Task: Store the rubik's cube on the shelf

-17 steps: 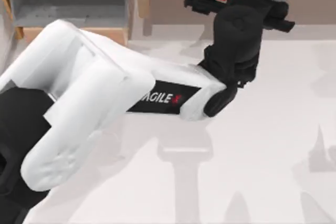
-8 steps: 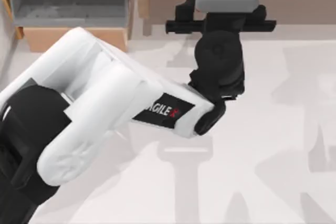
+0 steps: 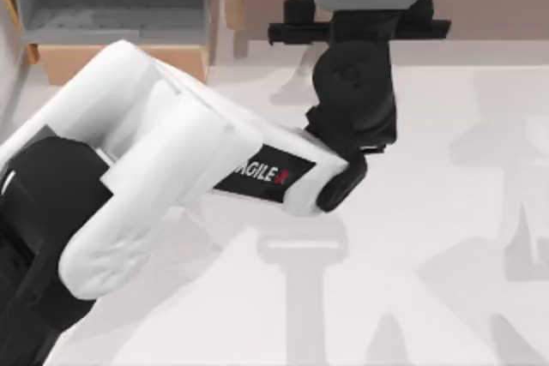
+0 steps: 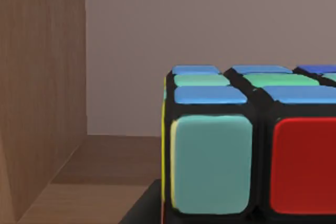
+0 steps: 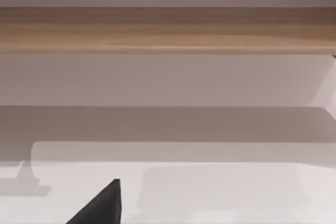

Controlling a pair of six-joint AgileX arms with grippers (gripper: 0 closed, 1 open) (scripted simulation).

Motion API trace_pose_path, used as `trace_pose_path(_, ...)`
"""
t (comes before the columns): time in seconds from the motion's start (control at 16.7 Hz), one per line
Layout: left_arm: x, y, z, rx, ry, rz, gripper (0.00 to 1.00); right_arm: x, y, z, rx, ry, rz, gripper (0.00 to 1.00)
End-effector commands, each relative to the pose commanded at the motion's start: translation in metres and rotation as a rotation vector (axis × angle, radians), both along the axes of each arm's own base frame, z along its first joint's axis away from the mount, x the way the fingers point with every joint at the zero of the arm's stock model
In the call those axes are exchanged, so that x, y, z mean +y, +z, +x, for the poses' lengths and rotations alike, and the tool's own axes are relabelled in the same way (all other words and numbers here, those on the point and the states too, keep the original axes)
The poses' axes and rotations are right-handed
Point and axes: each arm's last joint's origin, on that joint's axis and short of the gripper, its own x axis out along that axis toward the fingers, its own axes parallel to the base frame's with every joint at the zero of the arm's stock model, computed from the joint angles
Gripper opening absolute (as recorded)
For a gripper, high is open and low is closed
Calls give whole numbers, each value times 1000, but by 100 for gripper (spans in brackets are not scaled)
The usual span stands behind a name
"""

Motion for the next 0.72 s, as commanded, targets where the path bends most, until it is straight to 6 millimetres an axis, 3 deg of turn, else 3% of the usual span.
trace_pose_path(0.42, 18, 42, 65, -184, 25, -159, 0, 0, 0, 0, 0, 0, 0, 100)
trace_pose_path(0.54, 18, 46, 80, -174, 29, -148, 0, 0, 0, 0, 0, 0, 0, 100)
trace_pose_path(0.72, 12, 35, 92, -80, 27, -67, 0, 0, 0, 0, 0, 0, 0, 100)
